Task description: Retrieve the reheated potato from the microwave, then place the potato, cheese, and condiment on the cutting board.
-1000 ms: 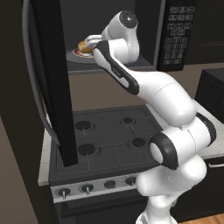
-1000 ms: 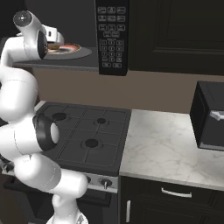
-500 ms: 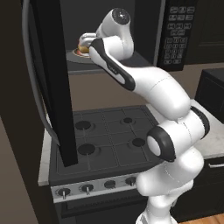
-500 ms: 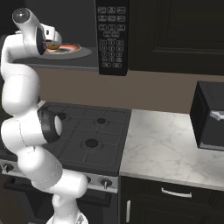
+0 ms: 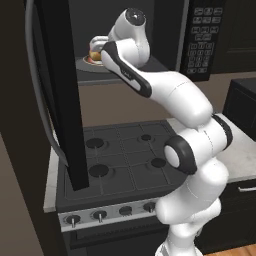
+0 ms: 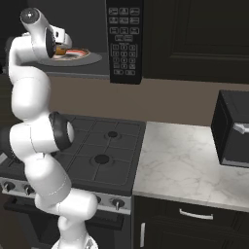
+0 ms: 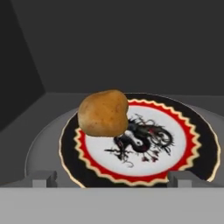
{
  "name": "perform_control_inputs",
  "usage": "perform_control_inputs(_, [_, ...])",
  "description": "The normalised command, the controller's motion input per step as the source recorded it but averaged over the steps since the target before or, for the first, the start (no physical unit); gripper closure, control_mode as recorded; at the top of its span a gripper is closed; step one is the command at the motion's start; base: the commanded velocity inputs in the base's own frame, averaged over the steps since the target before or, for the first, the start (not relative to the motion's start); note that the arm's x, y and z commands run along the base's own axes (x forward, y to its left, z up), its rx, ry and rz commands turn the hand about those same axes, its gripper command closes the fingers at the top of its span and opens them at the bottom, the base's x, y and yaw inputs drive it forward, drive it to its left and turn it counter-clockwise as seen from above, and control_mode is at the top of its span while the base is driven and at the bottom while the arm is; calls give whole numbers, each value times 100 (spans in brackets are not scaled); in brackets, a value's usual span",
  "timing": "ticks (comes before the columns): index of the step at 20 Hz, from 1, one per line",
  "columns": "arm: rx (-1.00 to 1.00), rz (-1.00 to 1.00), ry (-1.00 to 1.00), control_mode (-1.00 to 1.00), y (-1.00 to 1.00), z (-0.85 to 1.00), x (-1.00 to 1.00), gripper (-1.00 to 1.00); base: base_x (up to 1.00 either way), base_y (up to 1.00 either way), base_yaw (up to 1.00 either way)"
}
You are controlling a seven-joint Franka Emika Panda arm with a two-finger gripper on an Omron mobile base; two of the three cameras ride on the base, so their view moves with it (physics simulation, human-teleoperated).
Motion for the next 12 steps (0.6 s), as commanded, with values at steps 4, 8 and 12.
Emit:
perform_control_inputs(4, [0,0,4,-100,2,-4,8,-100,0,0,0])
perform_control_inputs(8, [0,0,5,-100,1,-8,15,-100,0,0,0])
perform_control_inputs(12, [0,0,6,-100,4,-13,18,-100,0,0,0])
